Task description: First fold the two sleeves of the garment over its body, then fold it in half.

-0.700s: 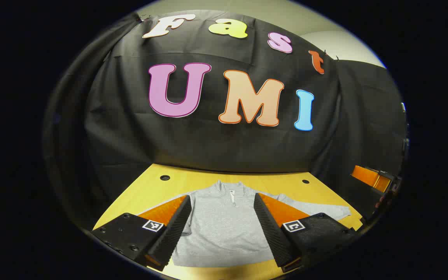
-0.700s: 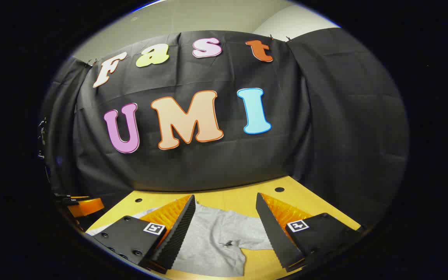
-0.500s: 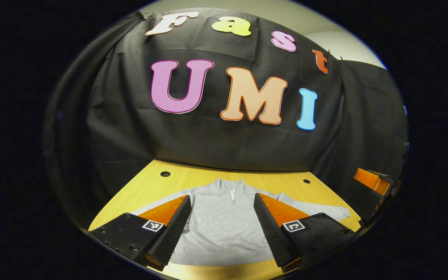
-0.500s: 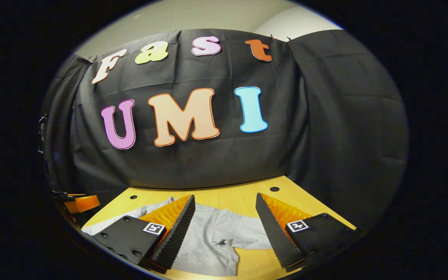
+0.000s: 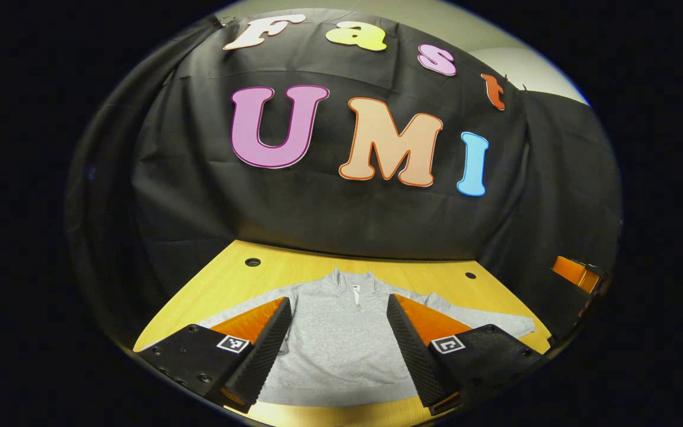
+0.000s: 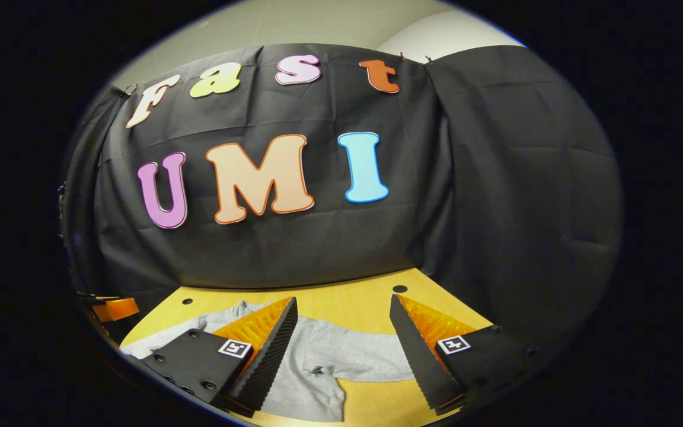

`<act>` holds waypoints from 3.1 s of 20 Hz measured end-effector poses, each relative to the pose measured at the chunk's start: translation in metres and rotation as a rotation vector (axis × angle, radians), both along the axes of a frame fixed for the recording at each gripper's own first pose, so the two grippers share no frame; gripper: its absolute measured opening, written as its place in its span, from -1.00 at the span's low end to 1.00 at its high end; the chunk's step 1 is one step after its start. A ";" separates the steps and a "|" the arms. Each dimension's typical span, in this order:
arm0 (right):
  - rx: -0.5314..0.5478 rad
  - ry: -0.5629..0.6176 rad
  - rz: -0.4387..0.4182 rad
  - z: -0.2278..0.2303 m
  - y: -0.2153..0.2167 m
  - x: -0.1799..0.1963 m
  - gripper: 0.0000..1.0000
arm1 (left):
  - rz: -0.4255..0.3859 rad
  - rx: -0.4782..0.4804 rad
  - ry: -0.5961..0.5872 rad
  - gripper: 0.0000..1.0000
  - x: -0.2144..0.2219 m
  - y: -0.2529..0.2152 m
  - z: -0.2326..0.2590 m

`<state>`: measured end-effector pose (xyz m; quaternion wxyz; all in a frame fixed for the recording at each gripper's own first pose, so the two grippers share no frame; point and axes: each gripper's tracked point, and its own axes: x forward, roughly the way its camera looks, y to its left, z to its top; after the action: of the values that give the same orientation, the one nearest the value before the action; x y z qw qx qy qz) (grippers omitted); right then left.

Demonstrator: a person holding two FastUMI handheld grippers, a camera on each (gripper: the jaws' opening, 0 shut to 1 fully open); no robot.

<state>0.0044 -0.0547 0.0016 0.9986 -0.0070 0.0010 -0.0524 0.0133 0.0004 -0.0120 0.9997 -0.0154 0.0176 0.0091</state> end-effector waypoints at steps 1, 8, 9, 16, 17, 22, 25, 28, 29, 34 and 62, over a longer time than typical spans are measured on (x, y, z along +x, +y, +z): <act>0.001 0.002 -0.015 -0.001 -0.007 0.001 0.94 | -0.001 -0.005 0.003 0.90 0.001 0.000 -0.001; 0.014 0.014 -0.160 -0.014 -0.077 0.001 0.95 | 0.027 -0.027 0.013 0.90 0.004 0.011 -0.005; 0.002 0.017 -0.190 -0.018 -0.092 0.002 0.95 | 0.037 -0.030 0.015 0.90 0.004 0.015 -0.005; 0.008 0.114 -0.311 -0.068 -0.184 0.014 0.95 | 0.095 -0.031 0.025 0.90 0.004 0.033 -0.009; 0.025 0.128 -0.302 -0.079 -0.191 0.018 0.96 | 0.102 -0.028 0.027 0.90 0.005 0.033 -0.009; 0.071 0.242 -0.337 -0.141 -0.243 0.036 0.96 | 0.114 -0.011 0.039 0.89 0.003 0.030 -0.013; 0.108 0.314 -0.352 -0.177 -0.270 0.047 0.96 | 0.111 -0.015 0.054 0.90 0.007 0.023 -0.016; 0.145 0.368 -0.346 -0.205 -0.285 0.056 0.90 | 0.095 -0.007 0.058 0.90 0.009 0.016 -0.019; 0.147 0.385 -0.345 -0.212 -0.289 0.058 0.90 | 0.096 -0.006 0.062 0.90 0.009 0.014 -0.019; 0.126 0.478 -0.350 -0.246 -0.305 0.067 0.97 | 0.102 -0.004 0.068 0.90 0.010 0.009 -0.022; 0.077 0.571 -0.318 -0.247 -0.283 0.068 -0.89 | 0.214 -0.057 0.079 0.90 -0.022 0.033 -0.042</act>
<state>0.0724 -0.3373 -0.2459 0.9368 0.0166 0.2840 -0.2038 -0.0091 0.0331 -0.0544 0.9907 -0.0453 0.0557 0.1159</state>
